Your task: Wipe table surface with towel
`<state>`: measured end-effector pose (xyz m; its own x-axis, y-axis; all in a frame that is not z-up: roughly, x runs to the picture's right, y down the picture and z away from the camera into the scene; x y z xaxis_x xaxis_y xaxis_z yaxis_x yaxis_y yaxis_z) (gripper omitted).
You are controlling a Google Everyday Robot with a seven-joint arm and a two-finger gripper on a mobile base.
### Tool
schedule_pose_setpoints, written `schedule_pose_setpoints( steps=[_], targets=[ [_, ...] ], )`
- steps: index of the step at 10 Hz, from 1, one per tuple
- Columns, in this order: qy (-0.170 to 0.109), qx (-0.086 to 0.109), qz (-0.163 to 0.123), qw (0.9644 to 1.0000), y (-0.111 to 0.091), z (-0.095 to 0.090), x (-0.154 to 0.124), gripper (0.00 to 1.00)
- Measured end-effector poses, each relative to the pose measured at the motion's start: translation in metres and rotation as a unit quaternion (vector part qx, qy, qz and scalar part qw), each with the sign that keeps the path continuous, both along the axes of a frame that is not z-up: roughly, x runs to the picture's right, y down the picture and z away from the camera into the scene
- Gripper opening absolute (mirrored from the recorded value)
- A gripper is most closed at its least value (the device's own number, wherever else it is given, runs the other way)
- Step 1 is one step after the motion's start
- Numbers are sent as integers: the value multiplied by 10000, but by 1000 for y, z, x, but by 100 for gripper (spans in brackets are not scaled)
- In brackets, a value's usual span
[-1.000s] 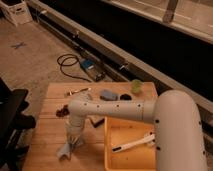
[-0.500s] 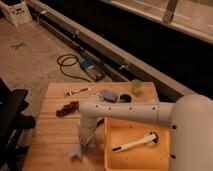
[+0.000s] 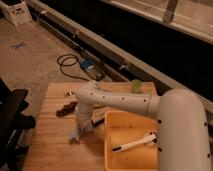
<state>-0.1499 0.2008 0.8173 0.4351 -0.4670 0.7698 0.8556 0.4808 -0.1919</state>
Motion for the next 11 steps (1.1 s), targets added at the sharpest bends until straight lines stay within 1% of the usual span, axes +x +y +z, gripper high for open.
schedule_pose_setpoints(
  steps=[1, 2, 3, 4, 5, 6, 8, 9, 10, 11],
  targets=[
    [-125, 38, -50, 9999, -4, 2, -12, 0],
    [-215, 21, -98, 9997, -2, 1, -18, 0],
    [-314, -28, -118, 9994, 3, -4, -23, 0],
    [-382, -83, -128, 9992, 11, -9, -25, 0],
    [-474, -196, -97, 9986, 28, -20, -26, 0],
    [-497, -300, -63, 9983, 45, -32, -26, 0],
    [-407, -437, 10, 9982, 75, -53, -16, 0],
    [-301, -426, 72, 9986, 84, -63, -6, 0],
    [-229, -394, 105, 9989, 87, -67, 0, 0],
    [-145, -317, 139, 9993, 88, -71, 7, 0]
  ],
)
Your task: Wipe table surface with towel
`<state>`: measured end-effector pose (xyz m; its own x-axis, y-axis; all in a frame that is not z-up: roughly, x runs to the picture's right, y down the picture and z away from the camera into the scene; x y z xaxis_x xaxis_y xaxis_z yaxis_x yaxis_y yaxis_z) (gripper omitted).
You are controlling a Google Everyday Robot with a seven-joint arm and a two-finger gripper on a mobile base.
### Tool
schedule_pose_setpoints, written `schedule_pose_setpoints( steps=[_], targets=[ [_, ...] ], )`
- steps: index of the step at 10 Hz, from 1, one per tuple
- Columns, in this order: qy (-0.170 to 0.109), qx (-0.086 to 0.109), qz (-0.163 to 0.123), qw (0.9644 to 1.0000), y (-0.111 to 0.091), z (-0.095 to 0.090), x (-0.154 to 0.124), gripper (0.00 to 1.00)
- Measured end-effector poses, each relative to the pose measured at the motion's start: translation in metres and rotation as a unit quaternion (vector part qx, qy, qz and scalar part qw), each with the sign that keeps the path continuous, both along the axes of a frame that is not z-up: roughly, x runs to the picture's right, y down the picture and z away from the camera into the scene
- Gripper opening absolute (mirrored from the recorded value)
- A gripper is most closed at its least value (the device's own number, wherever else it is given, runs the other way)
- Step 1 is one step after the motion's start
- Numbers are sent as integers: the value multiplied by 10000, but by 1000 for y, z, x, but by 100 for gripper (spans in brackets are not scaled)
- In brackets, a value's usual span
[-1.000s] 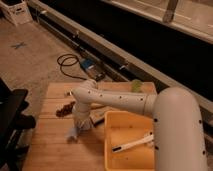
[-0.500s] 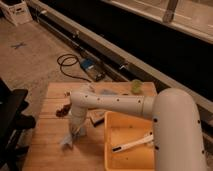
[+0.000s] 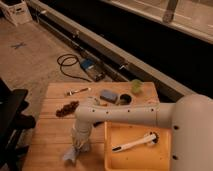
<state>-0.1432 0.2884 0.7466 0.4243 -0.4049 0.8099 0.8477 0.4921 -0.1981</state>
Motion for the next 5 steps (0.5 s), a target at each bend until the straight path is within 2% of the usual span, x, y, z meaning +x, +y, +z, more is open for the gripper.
schedule_pose_setpoints(
  steps=[3, 5],
  targets=[
    [64, 218, -12, 9997, -21, 11, 3, 0],
    [-82, 286, -93, 9995, -50, 37, -10, 0]
  ],
)
